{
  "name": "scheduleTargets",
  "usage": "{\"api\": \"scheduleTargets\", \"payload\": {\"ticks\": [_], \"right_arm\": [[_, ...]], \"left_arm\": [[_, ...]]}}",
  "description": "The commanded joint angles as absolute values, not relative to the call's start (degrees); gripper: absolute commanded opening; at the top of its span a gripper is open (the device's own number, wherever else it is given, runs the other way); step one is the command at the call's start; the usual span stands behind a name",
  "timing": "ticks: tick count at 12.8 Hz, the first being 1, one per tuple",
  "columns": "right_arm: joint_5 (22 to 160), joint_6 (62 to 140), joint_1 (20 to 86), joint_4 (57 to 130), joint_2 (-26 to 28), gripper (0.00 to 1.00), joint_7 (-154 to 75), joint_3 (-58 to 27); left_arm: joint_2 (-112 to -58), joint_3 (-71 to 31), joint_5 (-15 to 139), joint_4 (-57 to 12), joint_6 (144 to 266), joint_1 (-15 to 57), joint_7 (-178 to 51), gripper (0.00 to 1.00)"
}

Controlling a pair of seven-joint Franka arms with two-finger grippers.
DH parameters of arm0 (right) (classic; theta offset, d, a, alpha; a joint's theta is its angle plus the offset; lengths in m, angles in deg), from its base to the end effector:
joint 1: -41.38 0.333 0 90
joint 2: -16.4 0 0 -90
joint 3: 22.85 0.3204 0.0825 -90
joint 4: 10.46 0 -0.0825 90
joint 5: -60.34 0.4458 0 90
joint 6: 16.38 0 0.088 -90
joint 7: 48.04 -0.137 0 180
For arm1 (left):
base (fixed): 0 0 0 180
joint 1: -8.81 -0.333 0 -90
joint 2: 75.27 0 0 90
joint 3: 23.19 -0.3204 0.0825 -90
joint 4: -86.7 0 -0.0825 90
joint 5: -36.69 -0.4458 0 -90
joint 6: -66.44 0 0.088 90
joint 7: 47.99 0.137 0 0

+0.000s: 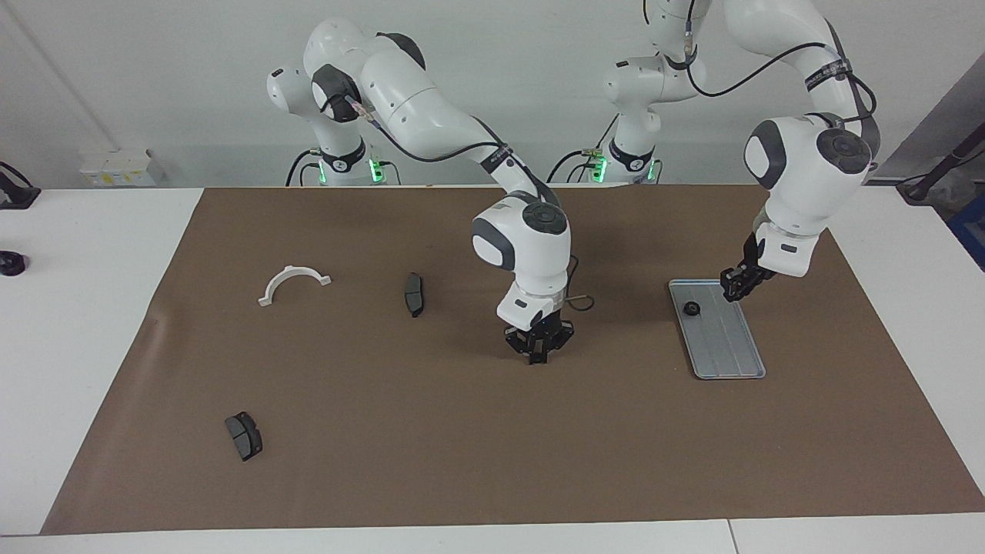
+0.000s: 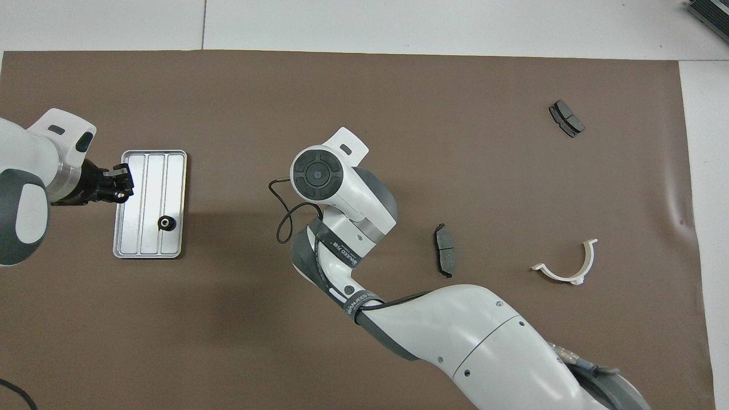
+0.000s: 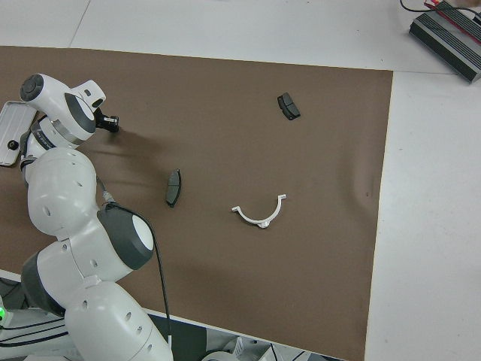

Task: Place bearing gear from tray to pile
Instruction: 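Lift the gear with the right gripper while the left gripper carries another gear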

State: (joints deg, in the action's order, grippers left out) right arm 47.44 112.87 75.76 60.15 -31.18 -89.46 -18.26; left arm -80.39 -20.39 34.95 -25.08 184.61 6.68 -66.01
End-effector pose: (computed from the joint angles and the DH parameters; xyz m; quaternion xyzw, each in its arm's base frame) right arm 0.6679 0.5053 0.2347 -0.9928 -0.0253 -0.1167 0.0129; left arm 0.6367 -0.0047 0.3817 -0.9895 -0.1440 -0.0128 0.0093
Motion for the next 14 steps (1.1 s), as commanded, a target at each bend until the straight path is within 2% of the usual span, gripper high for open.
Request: {"api": "scheduleTargets", "payload": {"ticks": [1, 4, 6, 8, 10, 14], "right_arm": [[46.02, 113.35, 75.75, 62.05, -29.56, 0.0, -91.63, -18.1], [45.93, 110.55, 74.44, 61.35, -29.13, 0.0, -91.46, -18.37], [45.84, 109.57, 70.68, 60.91, -27.99, 0.0, -89.62, -18.55], [46.01, 108.96, 66.28, 60.91, -26.84, 0.0, -85.5, -18.46], [46.01, 108.87, 60.92, 60.91, -26.93, 0.0, -81.28, -18.28], [46.89, 108.52, 50.46, 60.91, -26.84, 0.0, -75.12, -18.02]], "left_arm": [[-80.63, -20.82, 35.72, -23.61, 182.81, 7.22, -66.1, 0.0], [-80.54, -20.02, 36.16, -23.17, 182.63, 7.22, -66.27, 0.0], [-80.63, -18.88, 36.94, -23.26, 183.59, 8.27, -68.8, 0.0], [-80.63, -18.88, 37.04, -24.21, 187.44, 12.56, -75.65, 0.0], [-80.54, -18.88, 37.12, -26.41, 193.42, 19.85, -85.73, 0.0], [-82.72, -18.97, 37.04, -25.55, 196.06, 29.79, -102.01, 0.0]]}}
